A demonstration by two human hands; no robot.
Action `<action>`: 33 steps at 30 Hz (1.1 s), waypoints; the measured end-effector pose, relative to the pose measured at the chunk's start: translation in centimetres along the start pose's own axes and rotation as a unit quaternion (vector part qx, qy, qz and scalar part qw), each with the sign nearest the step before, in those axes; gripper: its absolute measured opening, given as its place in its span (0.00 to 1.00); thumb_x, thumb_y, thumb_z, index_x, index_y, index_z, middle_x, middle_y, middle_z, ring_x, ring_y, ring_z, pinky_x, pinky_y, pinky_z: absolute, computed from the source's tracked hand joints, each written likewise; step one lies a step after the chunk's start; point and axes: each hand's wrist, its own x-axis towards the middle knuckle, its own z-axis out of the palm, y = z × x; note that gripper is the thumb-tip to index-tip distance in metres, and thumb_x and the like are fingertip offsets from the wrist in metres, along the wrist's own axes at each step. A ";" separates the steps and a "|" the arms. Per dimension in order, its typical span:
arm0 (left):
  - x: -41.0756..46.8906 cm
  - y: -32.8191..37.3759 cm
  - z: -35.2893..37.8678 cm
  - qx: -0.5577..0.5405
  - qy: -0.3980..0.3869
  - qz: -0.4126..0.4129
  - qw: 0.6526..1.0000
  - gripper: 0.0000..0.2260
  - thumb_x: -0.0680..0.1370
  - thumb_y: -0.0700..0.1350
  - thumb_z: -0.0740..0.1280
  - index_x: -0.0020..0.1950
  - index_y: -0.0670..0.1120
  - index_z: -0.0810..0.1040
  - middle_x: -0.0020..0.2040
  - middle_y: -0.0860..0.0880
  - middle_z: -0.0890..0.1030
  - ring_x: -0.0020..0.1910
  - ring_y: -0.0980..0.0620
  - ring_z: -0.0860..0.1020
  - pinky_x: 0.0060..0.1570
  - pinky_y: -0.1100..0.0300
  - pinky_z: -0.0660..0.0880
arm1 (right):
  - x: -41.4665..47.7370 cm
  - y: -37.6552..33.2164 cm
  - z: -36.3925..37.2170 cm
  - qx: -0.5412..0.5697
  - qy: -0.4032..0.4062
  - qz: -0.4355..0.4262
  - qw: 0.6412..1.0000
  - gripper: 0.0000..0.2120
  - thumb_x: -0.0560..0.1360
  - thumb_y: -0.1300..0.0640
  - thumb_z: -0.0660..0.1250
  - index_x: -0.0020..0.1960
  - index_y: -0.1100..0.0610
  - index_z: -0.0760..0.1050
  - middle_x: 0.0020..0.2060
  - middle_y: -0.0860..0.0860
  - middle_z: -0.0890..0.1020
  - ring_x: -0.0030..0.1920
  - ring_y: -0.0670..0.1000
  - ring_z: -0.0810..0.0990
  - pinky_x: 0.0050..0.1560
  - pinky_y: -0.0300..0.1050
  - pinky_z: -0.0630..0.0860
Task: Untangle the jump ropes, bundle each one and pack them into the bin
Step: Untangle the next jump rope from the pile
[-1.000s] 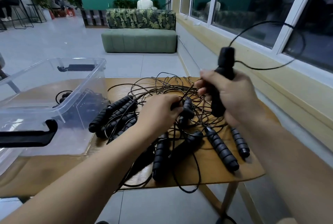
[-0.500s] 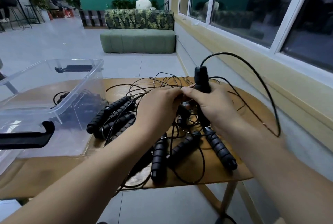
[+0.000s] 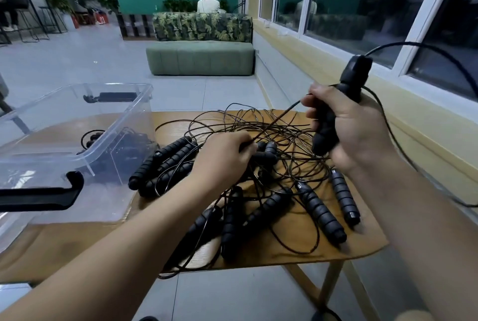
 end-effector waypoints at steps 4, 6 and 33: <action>0.4 -0.2 -0.6 0.024 0.030 0.013 0.999 0.12 0.83 0.52 0.68 0.45 0.46 0.80 0.36 0.51 0.80 0.40 0.44 0.78 0.38 0.50 0.75 | -0.1 1.3 0.6 -0.021 -0.027 0.032 0.999 0.08 0.78 0.54 0.77 0.51 0.58 0.83 0.43 0.53 0.89 0.35 0.48 0.82 0.35 0.40 0.76; 0.4 0.4 -1.0 0.043 0.073 0.048 0.995 0.13 0.83 0.51 0.68 0.42 0.47 0.76 0.34 0.52 0.77 0.39 0.44 0.77 0.36 0.50 0.72 | -0.6 2.3 1.4 -0.046 -0.062 0.038 0.996 0.09 0.77 0.56 0.78 0.53 0.59 0.84 0.44 0.56 0.89 0.36 0.49 0.82 0.35 0.41 0.76; 0.3 1.2 -1.0 0.136 0.132 0.090 0.978 0.13 0.83 0.53 0.68 0.41 0.48 0.76 0.35 0.54 0.74 0.39 0.44 0.77 0.33 0.52 0.71 | -1.0 3.1 2.6 -0.051 -0.065 0.038 0.996 0.07 0.78 0.54 0.78 0.52 0.57 0.85 0.45 0.56 0.89 0.35 0.51 0.82 0.35 0.41 0.76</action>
